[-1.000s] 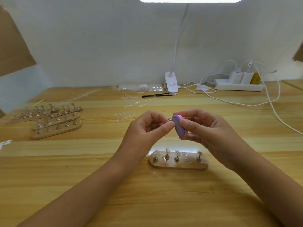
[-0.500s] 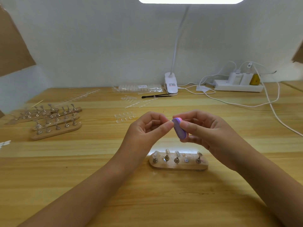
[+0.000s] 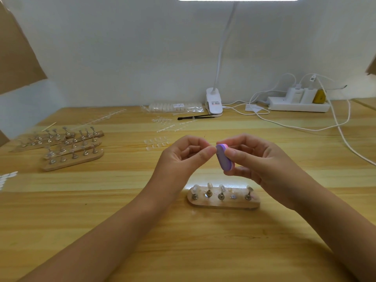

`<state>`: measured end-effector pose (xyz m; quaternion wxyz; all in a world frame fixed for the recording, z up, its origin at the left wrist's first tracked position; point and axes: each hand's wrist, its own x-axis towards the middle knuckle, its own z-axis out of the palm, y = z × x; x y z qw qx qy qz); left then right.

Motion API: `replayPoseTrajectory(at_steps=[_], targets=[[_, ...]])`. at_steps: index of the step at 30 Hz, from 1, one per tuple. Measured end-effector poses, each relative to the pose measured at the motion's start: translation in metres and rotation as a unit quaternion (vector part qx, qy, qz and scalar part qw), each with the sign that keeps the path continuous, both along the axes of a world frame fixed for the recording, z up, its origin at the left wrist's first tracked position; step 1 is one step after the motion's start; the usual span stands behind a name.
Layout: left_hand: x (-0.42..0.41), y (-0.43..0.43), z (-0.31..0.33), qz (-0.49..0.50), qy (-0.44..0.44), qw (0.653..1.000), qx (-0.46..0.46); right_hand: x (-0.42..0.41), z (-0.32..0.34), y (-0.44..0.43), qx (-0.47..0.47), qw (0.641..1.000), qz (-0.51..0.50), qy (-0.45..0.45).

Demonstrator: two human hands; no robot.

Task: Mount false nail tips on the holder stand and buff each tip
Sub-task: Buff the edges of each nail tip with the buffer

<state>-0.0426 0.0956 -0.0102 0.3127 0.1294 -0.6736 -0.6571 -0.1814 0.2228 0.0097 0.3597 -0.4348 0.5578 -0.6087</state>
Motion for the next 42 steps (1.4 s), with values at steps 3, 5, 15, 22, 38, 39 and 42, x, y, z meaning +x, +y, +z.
replayPoseTrajectory(at_steps=[3, 5, 15, 22, 38, 39, 42], targets=[[-0.0004, 0.001, -0.0025, -0.01, -0.009, 1.0, -0.003, 0.0002, -0.0021, -0.001, -0.004, 1.0, -0.013, -0.004], [-0.0005, 0.0028, -0.0029, -0.018, -0.013, 1.0, -0.007, 0.0002, -0.0036, -0.0021, -0.018, 0.999, -0.023, -0.017], [-0.0013, 0.0022, -0.0036, -0.007, -0.024, 1.0, 0.013, -0.0014, -0.0037, -0.0021, -0.007, 0.999, -0.013, -0.041], [0.0009, 0.001, -0.0023, -0.033, -0.023, 0.998, 0.047, 0.0011, -0.002, -0.0013, -0.023, 0.998, -0.019, -0.048], [-0.0004, -0.002, -0.0028, -0.036, -0.007, 0.993, 0.112, 0.0037, -0.0034, -0.003, -0.061, 0.996, -0.046, -0.047], [-0.0005, -0.0019, -0.0026, -0.036, -0.007, 0.993, 0.112, 0.0026, -0.0039, -0.003, -0.068, 0.995, -0.052, -0.051], [-0.0008, -0.0004, -0.0034, -0.041, -0.006, 0.993, 0.115, 0.0057, -0.0083, -0.003, -0.041, 0.999, 0.003, -0.032]])
